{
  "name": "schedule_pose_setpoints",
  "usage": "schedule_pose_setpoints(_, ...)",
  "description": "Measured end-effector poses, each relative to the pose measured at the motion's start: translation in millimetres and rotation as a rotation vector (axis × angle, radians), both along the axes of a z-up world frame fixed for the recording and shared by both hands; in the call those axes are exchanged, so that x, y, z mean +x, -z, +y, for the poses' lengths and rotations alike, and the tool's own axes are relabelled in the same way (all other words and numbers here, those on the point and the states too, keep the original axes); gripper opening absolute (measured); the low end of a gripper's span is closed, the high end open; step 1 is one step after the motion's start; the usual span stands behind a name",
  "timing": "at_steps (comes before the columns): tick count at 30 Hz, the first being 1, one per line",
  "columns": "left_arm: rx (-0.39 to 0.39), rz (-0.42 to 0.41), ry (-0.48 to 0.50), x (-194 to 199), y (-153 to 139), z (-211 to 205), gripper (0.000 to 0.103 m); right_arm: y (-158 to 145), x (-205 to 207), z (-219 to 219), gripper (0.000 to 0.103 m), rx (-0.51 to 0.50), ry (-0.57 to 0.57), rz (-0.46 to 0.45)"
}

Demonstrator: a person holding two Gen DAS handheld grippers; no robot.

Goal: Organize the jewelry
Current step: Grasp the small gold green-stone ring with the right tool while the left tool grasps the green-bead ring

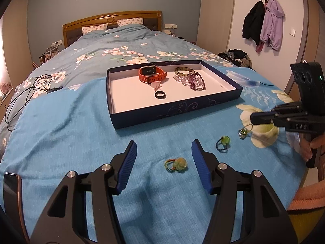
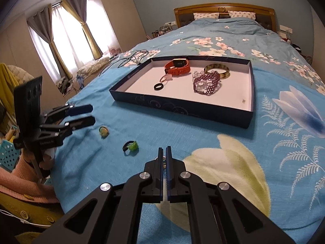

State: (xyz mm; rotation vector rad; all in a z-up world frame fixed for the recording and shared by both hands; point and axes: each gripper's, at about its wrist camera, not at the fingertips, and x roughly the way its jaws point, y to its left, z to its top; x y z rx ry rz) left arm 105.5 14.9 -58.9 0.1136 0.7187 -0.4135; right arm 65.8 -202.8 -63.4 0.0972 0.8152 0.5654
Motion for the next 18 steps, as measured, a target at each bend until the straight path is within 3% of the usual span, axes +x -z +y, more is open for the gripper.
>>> schedule_pose_setpoints(6,0.013,0.009,0.016,-9.3,4.1,-0.8,0.055,-3.0,-0.7,-4.8,0.001,0.021,0.016,-0.006)
schedule_pose_setpoints(8,0.014,0.013,0.018,-10.2,5.4,-1.0,0.056,-1.5,0.5,-4.4,0.007,0.032,0.013,0.01)
schedule_pose_setpoints(10,0.012,0.017,0.017,-9.4,6.4,-1.4,0.056,0.5,-0.1,-2.0,0.021,0.029,0.006,0.012)
schedule_pose_setpoints(11,0.012,0.021,0.014,-9.0,7.6,-1.7,0.057,1.3,-0.7,1.7,0.021,0.009,0.002,0.008)
schedule_pose_setpoints(14,0.013,0.026,0.02,-9.0,8.7,-3.4,0.057,6.8,1.4,9.5,0.02,-0.011,-0.019,0.021)
schedule_pose_setpoints(16,0.015,0.027,0.027,-9.2,8.7,-4.6,0.057,10.6,3.3,12.4,0.004,-0.029,-0.02,0.032)
schedule_pose_setpoints(18,0.018,0.025,0.033,-9.8,9.0,-5.9,0.057,12.7,4.3,13.2,0.001,-0.032,-0.018,0.042)
